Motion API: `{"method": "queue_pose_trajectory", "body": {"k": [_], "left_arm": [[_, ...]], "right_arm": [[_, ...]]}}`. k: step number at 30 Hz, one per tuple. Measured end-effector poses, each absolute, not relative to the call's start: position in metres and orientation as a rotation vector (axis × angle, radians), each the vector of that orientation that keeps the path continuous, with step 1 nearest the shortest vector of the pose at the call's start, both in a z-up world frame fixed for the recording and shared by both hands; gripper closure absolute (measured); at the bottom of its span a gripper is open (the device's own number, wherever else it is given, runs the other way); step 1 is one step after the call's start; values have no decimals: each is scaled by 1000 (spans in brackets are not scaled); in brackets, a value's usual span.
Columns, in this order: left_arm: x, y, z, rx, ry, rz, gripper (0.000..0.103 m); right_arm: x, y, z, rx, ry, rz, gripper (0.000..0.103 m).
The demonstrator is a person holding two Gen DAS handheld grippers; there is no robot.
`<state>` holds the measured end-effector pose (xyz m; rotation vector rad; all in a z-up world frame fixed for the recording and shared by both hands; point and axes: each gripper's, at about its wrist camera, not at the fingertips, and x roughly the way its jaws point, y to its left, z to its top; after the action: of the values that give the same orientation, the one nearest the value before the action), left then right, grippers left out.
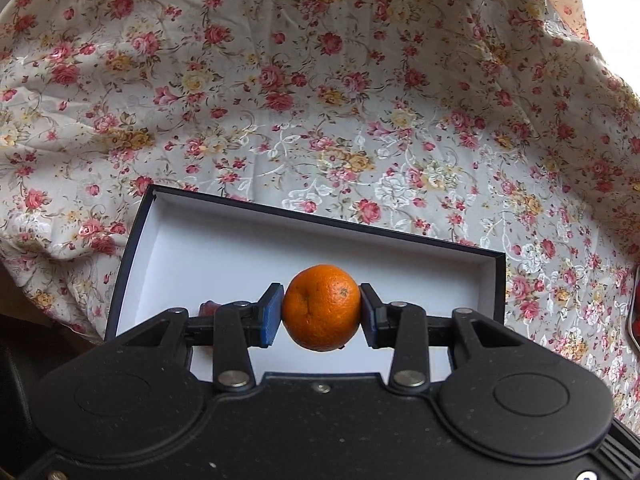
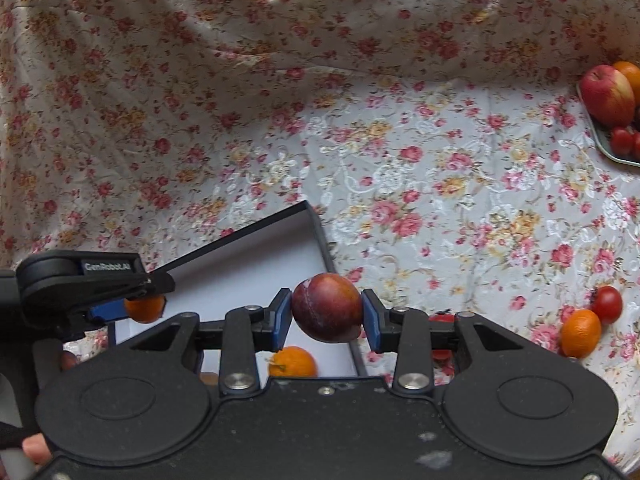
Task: Organize fruits
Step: 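Release the orange with the left tool while the right tool drops the plum into the box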
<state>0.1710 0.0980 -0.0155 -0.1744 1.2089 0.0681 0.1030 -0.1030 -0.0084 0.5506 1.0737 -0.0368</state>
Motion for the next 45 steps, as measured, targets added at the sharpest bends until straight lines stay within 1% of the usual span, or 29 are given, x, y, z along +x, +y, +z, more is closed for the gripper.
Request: {"method": "queue_pose_trajectory", "body": {"k": [14,19,23,26,29,38,45], "left_arm": [[166,112,-20,-172,1229,44,55],[165,117,-19,-163,1220,41,56],[164,122,-13,-169,1195,33,55],[165,126,-16,-194,1212,31,55],[166,127,-18,-201,1227,37,55],[164,123,-16,-168,1216,33,55],[163,123,-14,-155,1202,39,55]], "right_arm": [[128,-42,-17,369,1100,82,64],[135,-42,-28,460,1160,178,63],[135,-33,-26,363,1120,138,63],[135,-30,-25,353,1094,165,63],[135,-26,-25,350,1098,194,62],[134,-8,-30,220,1125,174,63],[130,-1,-29,162,1108,186,63]]}}
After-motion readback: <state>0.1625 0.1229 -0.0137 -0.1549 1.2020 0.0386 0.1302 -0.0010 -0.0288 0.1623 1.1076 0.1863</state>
